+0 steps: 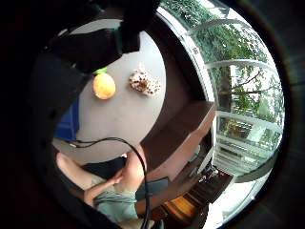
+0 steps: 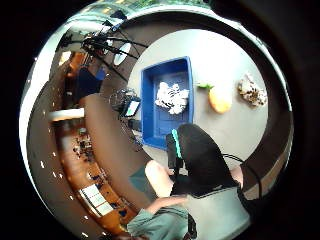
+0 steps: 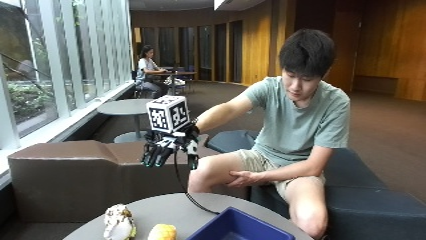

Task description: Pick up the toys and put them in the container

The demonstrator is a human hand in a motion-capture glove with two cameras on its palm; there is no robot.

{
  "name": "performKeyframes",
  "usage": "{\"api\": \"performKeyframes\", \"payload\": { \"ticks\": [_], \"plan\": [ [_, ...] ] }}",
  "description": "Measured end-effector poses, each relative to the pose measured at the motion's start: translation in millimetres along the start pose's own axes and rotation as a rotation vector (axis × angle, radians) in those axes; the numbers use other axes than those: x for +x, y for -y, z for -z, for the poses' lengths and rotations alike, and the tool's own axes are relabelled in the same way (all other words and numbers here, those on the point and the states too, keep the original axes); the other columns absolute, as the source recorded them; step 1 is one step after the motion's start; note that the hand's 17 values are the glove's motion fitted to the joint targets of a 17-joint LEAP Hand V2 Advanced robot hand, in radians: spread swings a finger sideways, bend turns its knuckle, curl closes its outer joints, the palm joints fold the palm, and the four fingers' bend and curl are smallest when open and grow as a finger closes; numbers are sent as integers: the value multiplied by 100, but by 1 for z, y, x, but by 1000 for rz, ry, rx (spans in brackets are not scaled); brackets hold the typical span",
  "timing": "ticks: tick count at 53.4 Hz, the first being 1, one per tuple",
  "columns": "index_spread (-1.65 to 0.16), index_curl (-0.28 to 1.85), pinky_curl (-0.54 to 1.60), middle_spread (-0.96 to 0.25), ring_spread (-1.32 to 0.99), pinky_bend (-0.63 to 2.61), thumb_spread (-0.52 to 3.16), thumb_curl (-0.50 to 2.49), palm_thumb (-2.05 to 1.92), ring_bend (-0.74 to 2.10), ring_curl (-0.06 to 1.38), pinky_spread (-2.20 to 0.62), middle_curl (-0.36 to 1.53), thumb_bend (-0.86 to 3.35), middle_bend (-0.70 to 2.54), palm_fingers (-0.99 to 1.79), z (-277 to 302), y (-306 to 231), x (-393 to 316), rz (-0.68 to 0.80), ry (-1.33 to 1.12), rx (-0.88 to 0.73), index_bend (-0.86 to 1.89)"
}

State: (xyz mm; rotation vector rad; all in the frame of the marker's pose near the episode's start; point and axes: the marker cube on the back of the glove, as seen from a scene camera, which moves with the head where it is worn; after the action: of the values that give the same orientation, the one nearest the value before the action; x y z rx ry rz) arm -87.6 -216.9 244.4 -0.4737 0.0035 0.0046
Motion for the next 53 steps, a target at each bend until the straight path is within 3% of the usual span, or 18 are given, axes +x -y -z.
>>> {"api": "performKeyframes", "payload": {
  "ticks": [11, 28, 33, 34, 37, 42, 43, 47, 53],
  "plan": [
    [-26, 29, 33, -12, -2, 105, 131, 35, 9, 45, 40, 4, 33, -1, 18, -6, -68, 39, 20, -22, 25, -73, 14],
    [-25, 27, 35, -4, -1, 110, 140, 37, 22, 48, 40, 3, 31, 5, 14, -11, -237, 92, 27, -51, 66, -271, 12],
    [-25, 27, 36, -2, -1, 113, 145, 40, 32, 50, 40, 2, 30, 10, 14, -11, -268, 91, 34, -88, 16, -163, 12],
    [-26, 27, 36, -2, -2, 114, 146, 41, 36, 55, 42, 1, 29, 12, 12, -7, -269, 92, 34, -93, 6, -106, 13],
    [-28, 28, 32, -10, -18, 110, 145, 46, 53, 82, 44, -15, 29, 20, 18, 47, -268, 97, 34, -99, 3, 29, 22],
    [-29, 29, 29, -21, -31, 102, 122, 55, 68, 94, 45, -31, 36, 21, 43, 98, -262, 99, 37, -123, 6, 10, 21],
    [-29, 28, 30, -22, -32, 103, 124, 54, 67, 95, 45, -32, 35, 20, 38, 91, -260, 97, 39, -131, 3, -4, 16],
    [-31, 35, 32, -27, -35, 95, 100, 63, 77, 101, 52, -36, 45, 22, 59, 111, -247, 87, 44, -146, 11, -29, 27],
    [-34, 42, 36, -30, -38, 98, 77, 70, 76, 108, 57, -38, 53, 17, 71, 114, -203, 65, 44, -116, 8, 1, 33]
  ]
}}
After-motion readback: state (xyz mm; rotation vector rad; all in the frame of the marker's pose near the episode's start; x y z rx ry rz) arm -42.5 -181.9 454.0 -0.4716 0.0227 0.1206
